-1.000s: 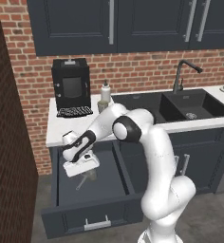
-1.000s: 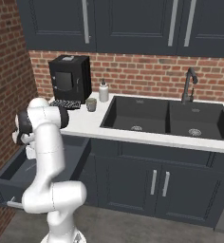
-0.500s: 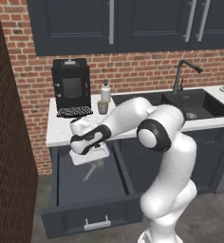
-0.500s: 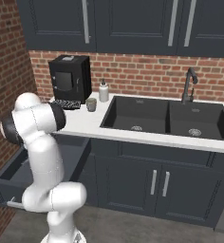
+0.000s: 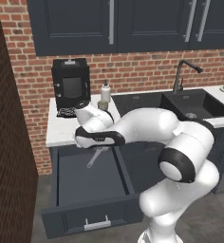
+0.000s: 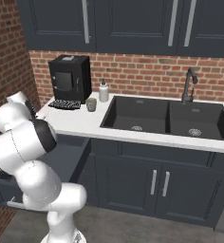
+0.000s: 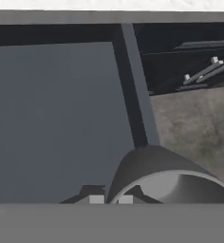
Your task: Pick the measuring cup from the drawer and place it on the counter.
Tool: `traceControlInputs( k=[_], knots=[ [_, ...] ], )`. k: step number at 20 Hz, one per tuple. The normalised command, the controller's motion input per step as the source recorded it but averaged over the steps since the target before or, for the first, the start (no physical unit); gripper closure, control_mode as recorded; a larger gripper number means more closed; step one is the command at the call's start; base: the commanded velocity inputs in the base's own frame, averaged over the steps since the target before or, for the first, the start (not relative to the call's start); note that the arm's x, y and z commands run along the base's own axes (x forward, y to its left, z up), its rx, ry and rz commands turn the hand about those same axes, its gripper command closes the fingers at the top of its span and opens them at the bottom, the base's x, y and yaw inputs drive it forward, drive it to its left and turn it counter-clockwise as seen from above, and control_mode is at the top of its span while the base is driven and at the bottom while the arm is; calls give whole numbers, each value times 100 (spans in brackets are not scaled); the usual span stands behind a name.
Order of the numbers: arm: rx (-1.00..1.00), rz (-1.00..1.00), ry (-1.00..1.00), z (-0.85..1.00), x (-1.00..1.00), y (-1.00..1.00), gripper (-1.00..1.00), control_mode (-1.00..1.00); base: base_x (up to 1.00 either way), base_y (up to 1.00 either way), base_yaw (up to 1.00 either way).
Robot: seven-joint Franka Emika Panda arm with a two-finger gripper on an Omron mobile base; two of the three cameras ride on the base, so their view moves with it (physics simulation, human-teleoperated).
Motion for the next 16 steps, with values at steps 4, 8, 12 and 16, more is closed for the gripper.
traceControlInputs(
  k=[4,8,12,16],
  knots=[
    [0,0,-20,100,18,-23,100,-100,0,0,0],
    [2,0,-10,82,34,-27,100,-100,0,0,0],
    [4,0,0,37,56,-23,100,-100,0,0,0],
    [2,0,2,-4,73,-6,100,-100,0,0,0]
  ],
)
